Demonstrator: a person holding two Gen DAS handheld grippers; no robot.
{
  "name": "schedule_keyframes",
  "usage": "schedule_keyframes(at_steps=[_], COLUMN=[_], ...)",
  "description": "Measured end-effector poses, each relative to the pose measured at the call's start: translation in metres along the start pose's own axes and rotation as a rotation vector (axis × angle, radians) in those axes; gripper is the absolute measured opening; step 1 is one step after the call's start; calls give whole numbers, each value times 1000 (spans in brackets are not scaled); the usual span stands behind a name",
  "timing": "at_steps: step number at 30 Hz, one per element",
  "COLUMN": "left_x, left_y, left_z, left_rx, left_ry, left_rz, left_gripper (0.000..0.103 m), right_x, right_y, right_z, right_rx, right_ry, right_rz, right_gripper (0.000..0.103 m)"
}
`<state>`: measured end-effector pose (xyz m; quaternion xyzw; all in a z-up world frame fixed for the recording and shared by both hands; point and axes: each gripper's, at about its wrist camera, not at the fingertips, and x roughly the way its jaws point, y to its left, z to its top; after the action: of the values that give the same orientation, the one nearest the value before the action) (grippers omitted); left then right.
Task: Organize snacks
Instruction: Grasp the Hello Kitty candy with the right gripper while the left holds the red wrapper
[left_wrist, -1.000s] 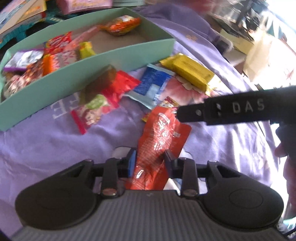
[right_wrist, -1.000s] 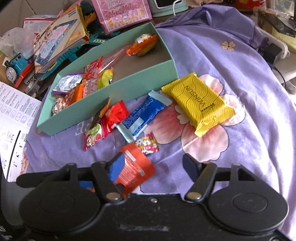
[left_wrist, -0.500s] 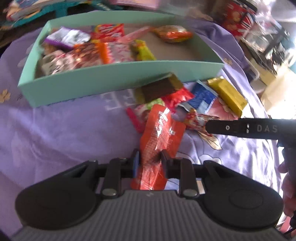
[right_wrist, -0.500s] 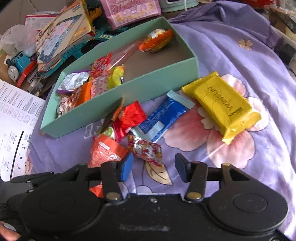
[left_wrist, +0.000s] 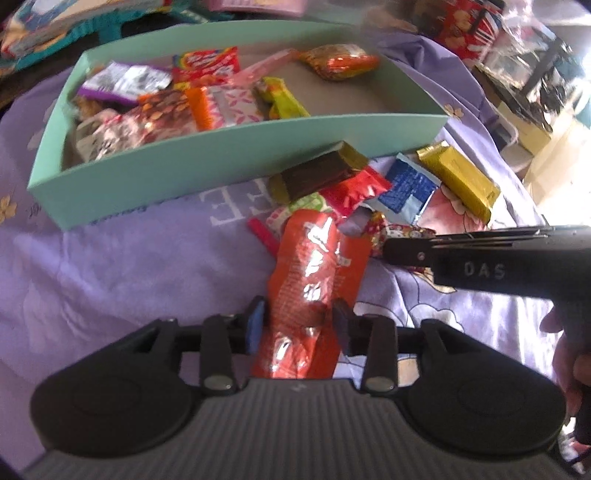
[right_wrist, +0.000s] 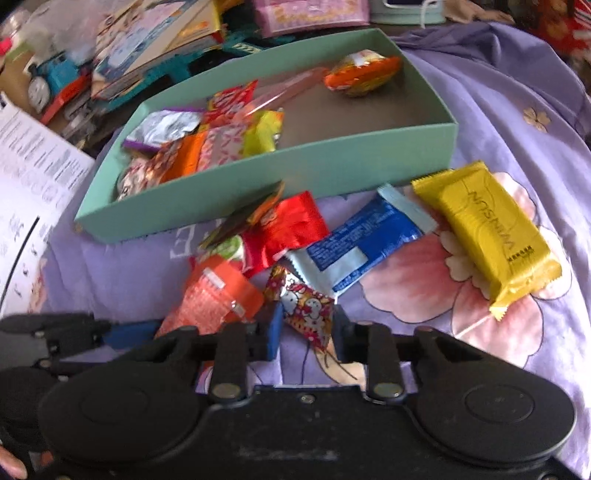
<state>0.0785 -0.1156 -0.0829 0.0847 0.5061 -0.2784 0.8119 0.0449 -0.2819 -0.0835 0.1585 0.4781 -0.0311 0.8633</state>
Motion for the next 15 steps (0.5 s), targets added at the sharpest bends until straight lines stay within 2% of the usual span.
schedule_keyframes(at_steps=[2,7,15], left_x=[0,-4,-21], left_y=[-5,-5,-9], left_z=[0,1,0], left_rx=[27,29,28], left_ry=[-13,-18,-45], left_rz=[25,14,7], left_gripper=[33,23,16], right_x=[-1,-10,-33], right_y=[1,5,-1], right_z=[0,2,-4], right_rx=[2,-5,-7], right_ry=[-3,-13,-53], right_rz=[3,-2,-16], right_gripper=[22,15,11])
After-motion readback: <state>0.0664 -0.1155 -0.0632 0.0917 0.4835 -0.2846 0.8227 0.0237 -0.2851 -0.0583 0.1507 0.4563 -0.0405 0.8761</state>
